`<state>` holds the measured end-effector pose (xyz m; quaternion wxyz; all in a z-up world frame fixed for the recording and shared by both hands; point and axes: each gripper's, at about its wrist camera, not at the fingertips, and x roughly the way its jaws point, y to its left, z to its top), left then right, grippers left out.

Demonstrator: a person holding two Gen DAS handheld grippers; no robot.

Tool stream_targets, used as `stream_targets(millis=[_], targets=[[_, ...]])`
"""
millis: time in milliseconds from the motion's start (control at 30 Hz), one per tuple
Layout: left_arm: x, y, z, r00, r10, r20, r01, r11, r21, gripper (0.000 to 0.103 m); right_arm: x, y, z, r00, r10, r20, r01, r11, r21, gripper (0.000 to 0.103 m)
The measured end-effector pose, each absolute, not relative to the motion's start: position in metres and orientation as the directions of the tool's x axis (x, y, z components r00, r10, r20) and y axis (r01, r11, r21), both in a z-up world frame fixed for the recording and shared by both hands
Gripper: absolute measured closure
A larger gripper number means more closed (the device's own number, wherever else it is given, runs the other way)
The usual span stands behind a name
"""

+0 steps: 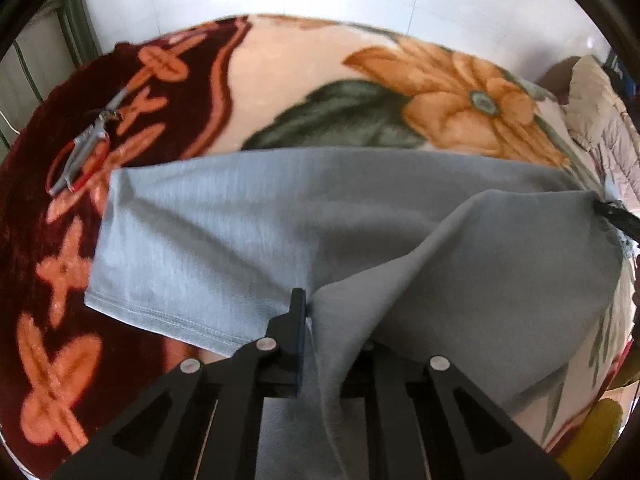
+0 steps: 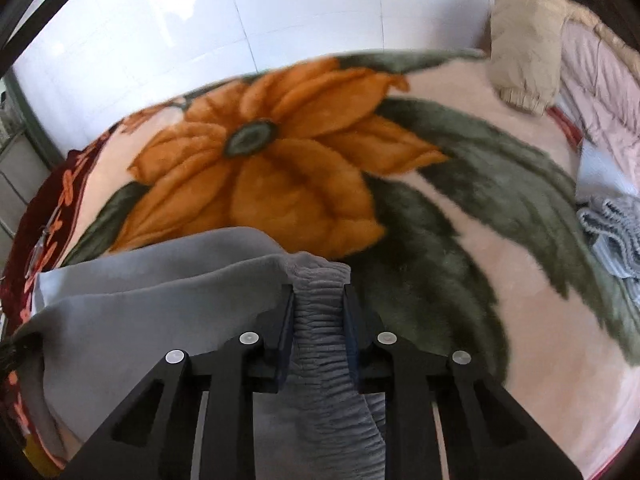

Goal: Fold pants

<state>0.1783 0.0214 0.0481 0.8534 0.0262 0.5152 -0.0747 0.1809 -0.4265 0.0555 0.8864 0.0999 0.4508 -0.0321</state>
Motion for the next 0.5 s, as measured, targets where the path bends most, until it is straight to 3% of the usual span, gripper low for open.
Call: stream_targets(millis=[200, 500], targets=[[0.172, 0.030, 0.088, 0.524, -0.137, -0.841, 0.151, 0.986, -0.067, 0.096, 0.168, -0.417, 0.085, 0.688, -0.028, -0.726, 0.134, 0.987, 0.090, 0.081], [0.242, 0.018, 0.059, 0.457, -0.077, -0.886, 0.165, 0.986, -0.001, 0.093, 0.214, -0.422, 0.049, 0.613, -0.101, -0.784, 0.234, 0.971, 0.058, 0.080]])
